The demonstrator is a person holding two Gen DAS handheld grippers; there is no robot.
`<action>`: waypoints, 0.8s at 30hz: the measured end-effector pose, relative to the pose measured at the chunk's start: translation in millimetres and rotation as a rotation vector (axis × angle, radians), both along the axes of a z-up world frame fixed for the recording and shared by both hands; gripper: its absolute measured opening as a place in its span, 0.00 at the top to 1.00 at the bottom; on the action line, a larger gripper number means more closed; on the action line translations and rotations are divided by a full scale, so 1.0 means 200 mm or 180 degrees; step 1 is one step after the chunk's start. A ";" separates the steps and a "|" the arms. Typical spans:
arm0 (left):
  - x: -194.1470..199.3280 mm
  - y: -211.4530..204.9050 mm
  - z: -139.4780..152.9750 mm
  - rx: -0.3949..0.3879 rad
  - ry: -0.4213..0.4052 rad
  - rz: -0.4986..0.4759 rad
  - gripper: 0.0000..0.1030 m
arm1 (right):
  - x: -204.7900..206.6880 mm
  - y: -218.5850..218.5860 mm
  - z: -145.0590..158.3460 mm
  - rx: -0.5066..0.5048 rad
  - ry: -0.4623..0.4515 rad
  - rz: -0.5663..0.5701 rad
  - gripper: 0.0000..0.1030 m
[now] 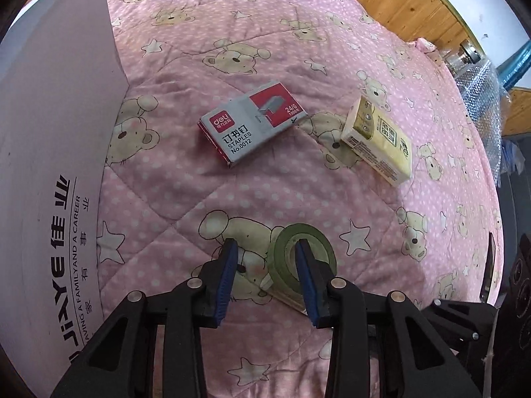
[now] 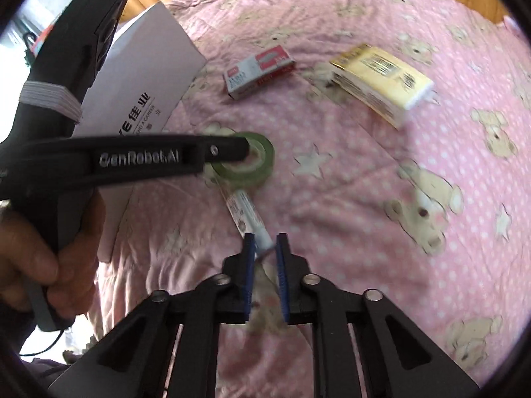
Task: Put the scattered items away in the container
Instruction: 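Grasp the white tube with the right gripper while the left grasps the green tape roll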
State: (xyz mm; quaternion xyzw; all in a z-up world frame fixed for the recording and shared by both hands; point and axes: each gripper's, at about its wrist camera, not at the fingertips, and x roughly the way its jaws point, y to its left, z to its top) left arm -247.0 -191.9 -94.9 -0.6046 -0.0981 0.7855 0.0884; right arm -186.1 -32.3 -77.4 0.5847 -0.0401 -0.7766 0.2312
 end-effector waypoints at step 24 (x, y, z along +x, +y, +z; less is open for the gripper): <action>0.18 -0.07 0.17 -0.0043 0.0337 0.0024 0.63 | 0.06 0.14 0.00 -0.0044 -0.0108 -0.0356 0.80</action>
